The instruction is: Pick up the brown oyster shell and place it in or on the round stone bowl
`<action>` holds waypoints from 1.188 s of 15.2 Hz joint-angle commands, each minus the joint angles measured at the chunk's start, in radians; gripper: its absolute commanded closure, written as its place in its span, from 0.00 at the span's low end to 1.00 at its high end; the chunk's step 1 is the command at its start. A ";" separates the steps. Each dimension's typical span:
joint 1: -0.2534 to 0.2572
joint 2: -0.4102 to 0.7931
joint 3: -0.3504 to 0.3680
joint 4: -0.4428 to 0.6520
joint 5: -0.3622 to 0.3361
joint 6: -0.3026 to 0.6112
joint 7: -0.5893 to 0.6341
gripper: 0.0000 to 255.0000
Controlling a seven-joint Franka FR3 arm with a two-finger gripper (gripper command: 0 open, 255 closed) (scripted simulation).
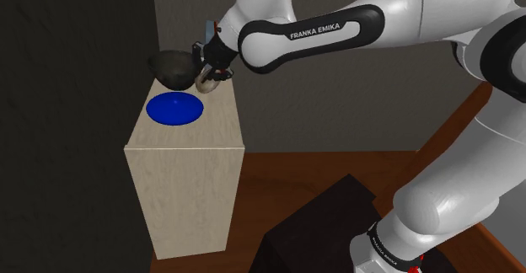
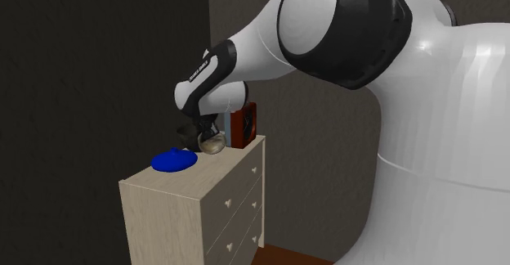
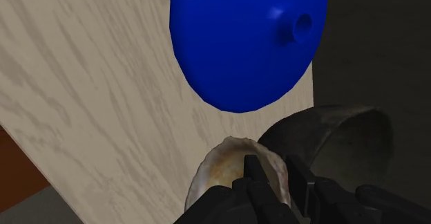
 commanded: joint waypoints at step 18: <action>-0.013 -0.060 0.008 0.206 0.071 -0.249 -0.042 1.00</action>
